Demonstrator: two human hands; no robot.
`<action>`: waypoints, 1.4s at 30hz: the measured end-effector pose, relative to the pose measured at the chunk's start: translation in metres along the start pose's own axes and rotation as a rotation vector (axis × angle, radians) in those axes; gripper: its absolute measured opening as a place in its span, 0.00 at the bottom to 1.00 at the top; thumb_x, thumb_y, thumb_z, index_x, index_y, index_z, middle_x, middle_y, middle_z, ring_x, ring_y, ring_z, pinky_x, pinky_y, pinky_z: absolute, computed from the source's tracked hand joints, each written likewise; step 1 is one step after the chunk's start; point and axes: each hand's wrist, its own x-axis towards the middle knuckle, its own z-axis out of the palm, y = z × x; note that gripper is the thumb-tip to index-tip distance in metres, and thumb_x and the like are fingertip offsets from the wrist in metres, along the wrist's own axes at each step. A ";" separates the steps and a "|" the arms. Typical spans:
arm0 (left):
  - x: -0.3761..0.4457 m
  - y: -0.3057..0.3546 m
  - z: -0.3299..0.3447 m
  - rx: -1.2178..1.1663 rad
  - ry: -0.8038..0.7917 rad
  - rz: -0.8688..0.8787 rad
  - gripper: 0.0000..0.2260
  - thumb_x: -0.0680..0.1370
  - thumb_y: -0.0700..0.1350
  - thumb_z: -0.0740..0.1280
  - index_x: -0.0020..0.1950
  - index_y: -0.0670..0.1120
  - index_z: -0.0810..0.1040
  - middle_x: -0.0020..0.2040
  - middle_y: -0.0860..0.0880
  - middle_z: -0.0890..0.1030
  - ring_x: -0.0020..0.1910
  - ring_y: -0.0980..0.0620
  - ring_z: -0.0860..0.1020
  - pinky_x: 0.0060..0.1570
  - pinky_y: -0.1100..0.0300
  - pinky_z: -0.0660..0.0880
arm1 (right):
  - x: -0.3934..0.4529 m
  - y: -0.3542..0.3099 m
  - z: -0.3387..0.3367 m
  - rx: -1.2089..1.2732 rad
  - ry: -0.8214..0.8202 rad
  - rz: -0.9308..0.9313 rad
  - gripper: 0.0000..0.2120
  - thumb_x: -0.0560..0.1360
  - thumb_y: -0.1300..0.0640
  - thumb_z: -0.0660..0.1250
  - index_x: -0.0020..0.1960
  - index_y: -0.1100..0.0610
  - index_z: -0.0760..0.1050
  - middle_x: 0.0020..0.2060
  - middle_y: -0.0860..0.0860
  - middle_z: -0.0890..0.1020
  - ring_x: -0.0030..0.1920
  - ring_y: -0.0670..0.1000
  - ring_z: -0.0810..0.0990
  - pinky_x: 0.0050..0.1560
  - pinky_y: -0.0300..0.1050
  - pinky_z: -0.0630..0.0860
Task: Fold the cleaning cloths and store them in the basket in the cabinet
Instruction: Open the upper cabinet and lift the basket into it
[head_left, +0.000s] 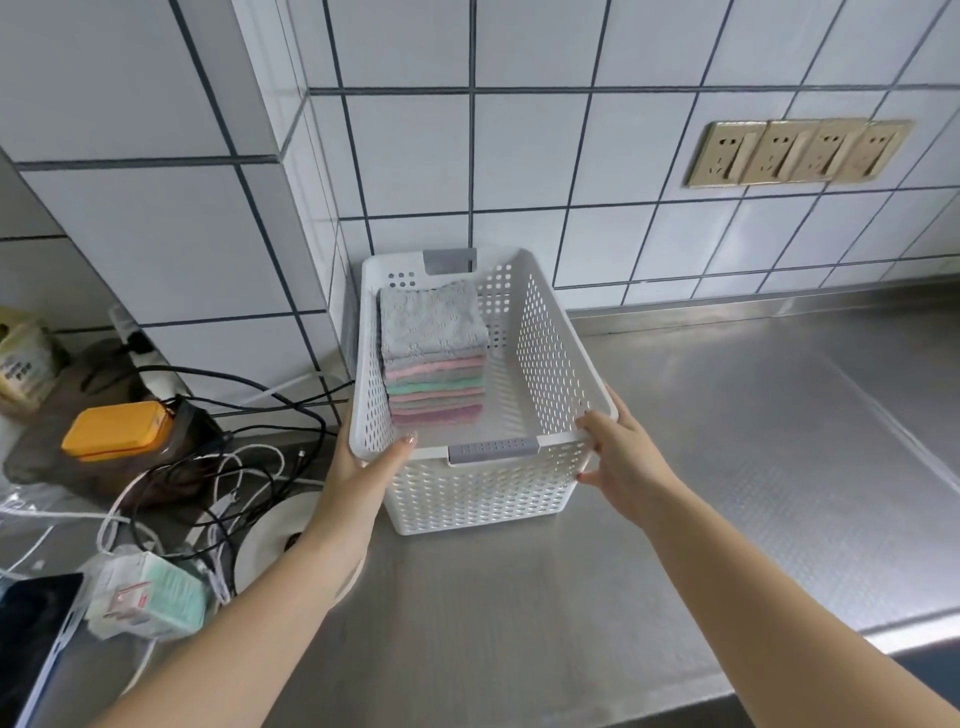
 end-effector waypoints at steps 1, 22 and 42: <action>-0.006 0.002 0.000 0.003 -0.032 -0.004 0.29 0.64 0.52 0.74 0.64 0.60 0.71 0.61 0.56 0.79 0.63 0.57 0.75 0.67 0.52 0.66 | -0.009 0.000 -0.002 0.005 0.007 -0.010 0.26 0.75 0.67 0.54 0.55 0.36 0.73 0.33 0.41 0.79 0.32 0.41 0.76 0.44 0.48 0.74; -0.168 -0.002 0.026 -0.031 -0.594 -0.081 0.22 0.69 0.45 0.72 0.62 0.51 0.74 0.52 0.52 0.83 0.53 0.53 0.81 0.51 0.59 0.77 | -0.316 0.086 -0.020 0.169 0.516 -0.139 0.23 0.78 0.64 0.54 0.57 0.36 0.73 0.42 0.43 0.83 0.44 0.48 0.80 0.43 0.53 0.80; -0.310 0.007 -0.106 0.038 -1.543 -0.204 0.28 0.65 0.53 0.70 0.65 0.62 0.69 0.59 0.59 0.79 0.60 0.59 0.77 0.53 0.64 0.75 | -0.565 0.239 0.263 0.460 1.357 -0.246 0.31 0.64 0.62 0.57 0.65 0.42 0.69 0.53 0.53 0.81 0.46 0.59 0.78 0.42 0.57 0.71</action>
